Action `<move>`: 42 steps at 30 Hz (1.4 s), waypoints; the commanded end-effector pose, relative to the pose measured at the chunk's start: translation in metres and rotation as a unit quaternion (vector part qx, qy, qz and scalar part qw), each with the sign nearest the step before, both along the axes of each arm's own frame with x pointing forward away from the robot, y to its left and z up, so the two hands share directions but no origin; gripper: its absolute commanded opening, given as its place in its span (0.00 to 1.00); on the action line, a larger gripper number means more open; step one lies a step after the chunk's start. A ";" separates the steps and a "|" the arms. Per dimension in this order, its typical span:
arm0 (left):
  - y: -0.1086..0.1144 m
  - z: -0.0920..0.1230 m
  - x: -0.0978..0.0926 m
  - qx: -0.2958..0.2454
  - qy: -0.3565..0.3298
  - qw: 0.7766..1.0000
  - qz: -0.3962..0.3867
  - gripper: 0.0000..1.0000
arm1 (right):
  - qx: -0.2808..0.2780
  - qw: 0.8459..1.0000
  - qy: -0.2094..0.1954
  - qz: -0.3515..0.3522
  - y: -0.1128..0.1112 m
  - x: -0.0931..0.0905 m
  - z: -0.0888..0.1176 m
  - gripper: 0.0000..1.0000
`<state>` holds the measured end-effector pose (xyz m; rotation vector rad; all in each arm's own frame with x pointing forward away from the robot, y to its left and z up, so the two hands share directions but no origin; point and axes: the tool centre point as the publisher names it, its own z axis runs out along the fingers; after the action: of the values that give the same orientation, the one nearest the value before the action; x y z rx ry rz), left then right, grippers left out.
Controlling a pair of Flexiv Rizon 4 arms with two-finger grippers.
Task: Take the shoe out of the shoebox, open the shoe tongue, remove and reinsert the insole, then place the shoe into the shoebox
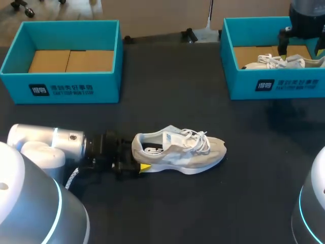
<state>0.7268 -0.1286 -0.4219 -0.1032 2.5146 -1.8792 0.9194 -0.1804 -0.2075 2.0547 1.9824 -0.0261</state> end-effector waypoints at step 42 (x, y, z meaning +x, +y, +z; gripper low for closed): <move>0.000 0.001 -0.001 0.001 0.000 1.000 0.000 0.00 | 0.022 0.998 -0.025 -0.056 0.125 -0.068 -0.002 1.00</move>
<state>0.7266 -0.1285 -0.4218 -0.1034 2.5141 -1.8790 0.8566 -0.0716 -0.2057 2.1822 1.8789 0.0575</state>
